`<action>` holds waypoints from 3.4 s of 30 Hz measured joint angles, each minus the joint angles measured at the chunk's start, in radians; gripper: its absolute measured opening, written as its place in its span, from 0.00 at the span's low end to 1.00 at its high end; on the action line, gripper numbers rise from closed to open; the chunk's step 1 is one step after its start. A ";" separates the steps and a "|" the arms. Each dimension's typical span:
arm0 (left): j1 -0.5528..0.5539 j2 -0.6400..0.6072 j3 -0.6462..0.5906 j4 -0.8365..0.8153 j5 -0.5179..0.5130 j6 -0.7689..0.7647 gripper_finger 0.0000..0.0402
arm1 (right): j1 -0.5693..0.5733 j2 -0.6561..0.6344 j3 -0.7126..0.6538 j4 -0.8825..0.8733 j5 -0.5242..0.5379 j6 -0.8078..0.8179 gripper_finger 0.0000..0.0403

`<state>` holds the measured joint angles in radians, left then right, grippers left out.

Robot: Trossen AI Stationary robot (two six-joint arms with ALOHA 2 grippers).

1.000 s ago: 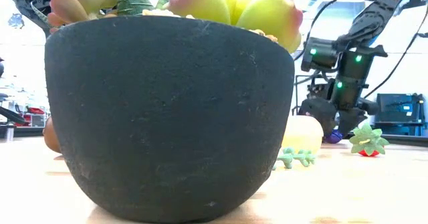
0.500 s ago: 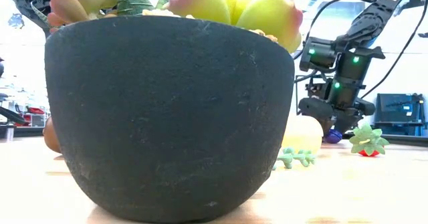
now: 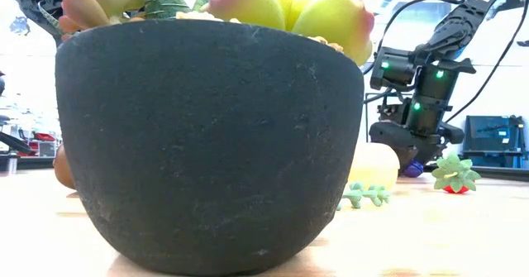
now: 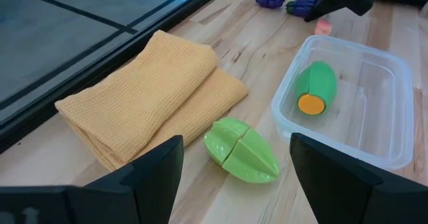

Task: Pick and placing Produce into tupperware
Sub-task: Put the violet eggplant into the transparent container, then put the left red strawberry into the transparent container

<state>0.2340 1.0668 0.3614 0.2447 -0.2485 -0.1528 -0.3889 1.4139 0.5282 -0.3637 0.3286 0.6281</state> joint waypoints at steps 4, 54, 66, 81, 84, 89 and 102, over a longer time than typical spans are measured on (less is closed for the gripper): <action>0.000 0.000 0.000 0.000 0.000 0.000 0.66 | 0.000 0.000 0.000 0.002 -0.011 -0.001 0.41; 0.000 0.000 0.000 0.001 0.005 -0.026 0.66 | 0.252 -0.313 0.017 0.111 -0.018 -0.145 0.35; -0.014 0.000 0.000 0.006 0.005 -0.039 0.66 | 0.374 -0.131 0.257 0.130 -0.018 -0.304 0.35; -0.040 0.000 0.000 0.008 0.004 -0.039 0.66 | 0.391 0.194 0.437 0.094 -0.044 -0.368 0.37; -0.039 0.000 0.000 0.004 0.001 -0.039 0.66 | 0.391 0.219 0.438 0.094 -0.045 -0.359 0.37; -0.039 0.000 0.000 0.002 0.000 -0.039 0.66 | 0.387 0.230 0.438 0.098 -0.093 -0.358 0.37; -0.039 0.000 0.000 0.001 0.000 -0.039 0.66 | 0.389 0.230 0.438 0.092 -0.130 -0.359 0.48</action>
<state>0.1947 1.0668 0.3614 0.2456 -0.2481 -0.1917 -0.0001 1.6444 0.9657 -0.2722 0.1982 0.2696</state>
